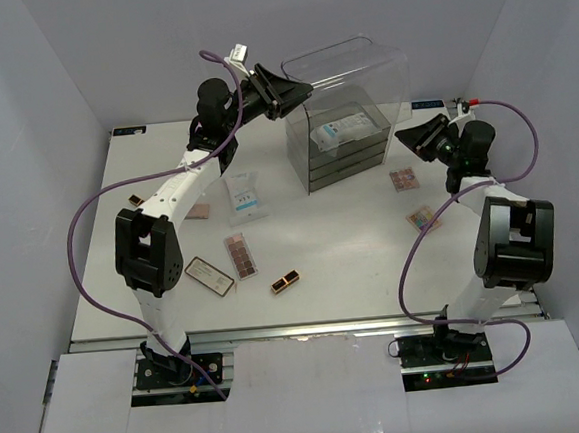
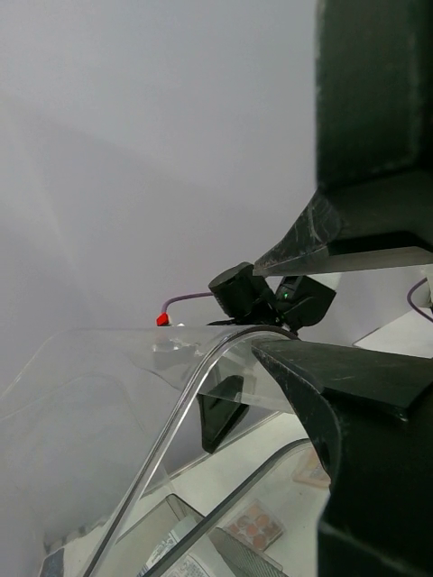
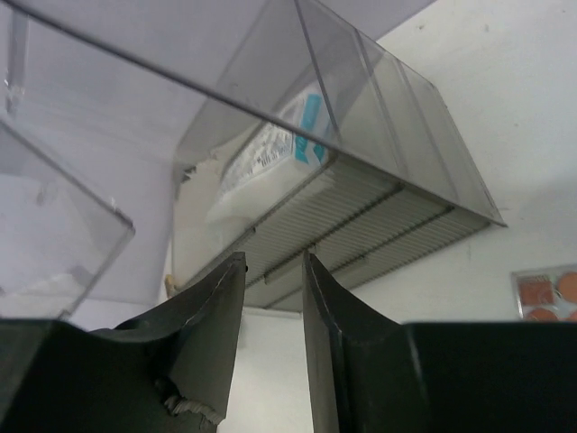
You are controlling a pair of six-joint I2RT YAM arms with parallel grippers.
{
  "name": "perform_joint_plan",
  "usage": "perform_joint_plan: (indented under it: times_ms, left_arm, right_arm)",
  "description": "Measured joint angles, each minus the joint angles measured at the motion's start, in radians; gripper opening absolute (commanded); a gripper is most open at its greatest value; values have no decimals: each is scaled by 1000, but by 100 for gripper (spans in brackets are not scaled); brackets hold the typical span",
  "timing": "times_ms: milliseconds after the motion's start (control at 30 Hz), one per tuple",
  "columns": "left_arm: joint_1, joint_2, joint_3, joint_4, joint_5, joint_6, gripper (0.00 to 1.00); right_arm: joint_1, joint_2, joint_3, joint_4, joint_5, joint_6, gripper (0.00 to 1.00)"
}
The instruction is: Organize the makeup
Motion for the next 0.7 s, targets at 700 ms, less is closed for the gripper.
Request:
perform_joint_plan:
  times_ms: [700]
  left_arm:
    - [0,0,0,15,3,-16,51]
  right_arm:
    - [10,159,76,441,-62,475,39]
